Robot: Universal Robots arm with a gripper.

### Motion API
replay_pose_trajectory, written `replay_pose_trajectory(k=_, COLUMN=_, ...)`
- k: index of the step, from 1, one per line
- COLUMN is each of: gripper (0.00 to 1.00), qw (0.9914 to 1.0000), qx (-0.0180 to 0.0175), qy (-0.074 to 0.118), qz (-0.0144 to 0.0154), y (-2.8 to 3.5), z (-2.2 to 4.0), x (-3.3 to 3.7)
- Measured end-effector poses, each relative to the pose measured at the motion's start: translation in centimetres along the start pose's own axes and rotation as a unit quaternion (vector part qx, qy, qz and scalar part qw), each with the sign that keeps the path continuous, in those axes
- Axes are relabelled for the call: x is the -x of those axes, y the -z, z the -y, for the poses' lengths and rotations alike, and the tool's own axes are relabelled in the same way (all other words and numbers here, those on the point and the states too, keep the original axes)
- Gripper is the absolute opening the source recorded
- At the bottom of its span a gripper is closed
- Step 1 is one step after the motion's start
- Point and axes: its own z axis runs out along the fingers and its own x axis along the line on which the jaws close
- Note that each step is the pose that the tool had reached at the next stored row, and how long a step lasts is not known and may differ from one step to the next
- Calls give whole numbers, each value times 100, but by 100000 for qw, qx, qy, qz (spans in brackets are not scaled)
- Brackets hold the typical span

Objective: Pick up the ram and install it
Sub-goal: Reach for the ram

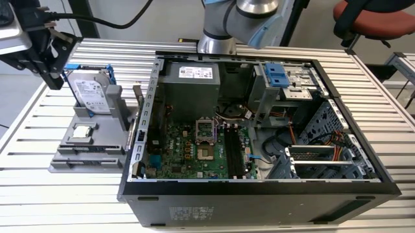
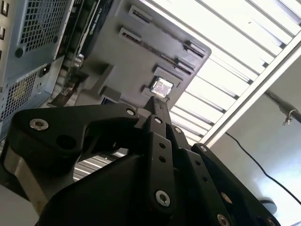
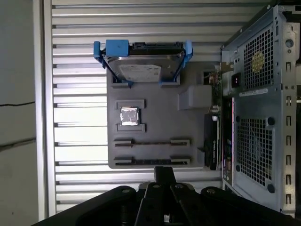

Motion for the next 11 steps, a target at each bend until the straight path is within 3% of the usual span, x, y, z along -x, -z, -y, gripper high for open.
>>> replay_pose_trajectory(k=6, gripper=0, qw=100000, qx=-9, qy=-226, qz=5, y=4, z=119, x=-9)
replay_pose_trajectory(k=11, gripper=0, qw=100000, qx=-7, qy=-240, qz=9, y=4, z=135, x=-17)
